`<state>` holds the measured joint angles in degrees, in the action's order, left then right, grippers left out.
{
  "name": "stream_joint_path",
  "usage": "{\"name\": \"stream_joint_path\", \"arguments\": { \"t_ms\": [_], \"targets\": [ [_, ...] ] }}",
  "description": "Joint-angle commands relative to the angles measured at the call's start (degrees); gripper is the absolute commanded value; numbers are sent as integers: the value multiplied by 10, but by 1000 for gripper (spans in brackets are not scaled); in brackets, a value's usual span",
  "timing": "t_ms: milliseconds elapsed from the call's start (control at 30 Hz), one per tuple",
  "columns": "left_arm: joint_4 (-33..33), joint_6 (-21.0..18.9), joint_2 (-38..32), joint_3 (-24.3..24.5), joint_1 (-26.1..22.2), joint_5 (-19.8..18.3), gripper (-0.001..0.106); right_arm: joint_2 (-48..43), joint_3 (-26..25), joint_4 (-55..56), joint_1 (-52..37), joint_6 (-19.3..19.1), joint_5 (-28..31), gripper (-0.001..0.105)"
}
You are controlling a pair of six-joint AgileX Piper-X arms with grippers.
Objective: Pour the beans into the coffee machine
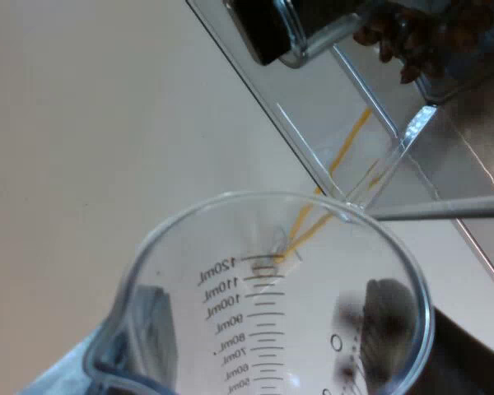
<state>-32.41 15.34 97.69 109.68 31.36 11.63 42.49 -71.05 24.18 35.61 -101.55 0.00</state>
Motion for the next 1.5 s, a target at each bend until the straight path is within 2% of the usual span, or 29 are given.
{"name": "stream_joint_path", "arguments": {
  "t_ms": [33, 1200, 1267, 1400, 1500],
  "targets": [
    [11, 0, -2, 6, 3, 3, 40, -2, -3, -8, 1, -5, 0, 62],
    [-3, -2, -2, 6, 3, 1, 40, -2, -3, -8, 1, -5, 0, 62],
    [-8, -18, -2, 6, 3, 1, 40, -2, -3, -8, 1, -5, 0, 62],
    [-6, -77, -2, 6, 3, 1, 40, -2, -3, -8, 1, -5, 0, 62],
    [-6, -101, -2, 6, 3, 3, 40, -2, -3, -8, 1, -5, 0, 62]
  ]
}}
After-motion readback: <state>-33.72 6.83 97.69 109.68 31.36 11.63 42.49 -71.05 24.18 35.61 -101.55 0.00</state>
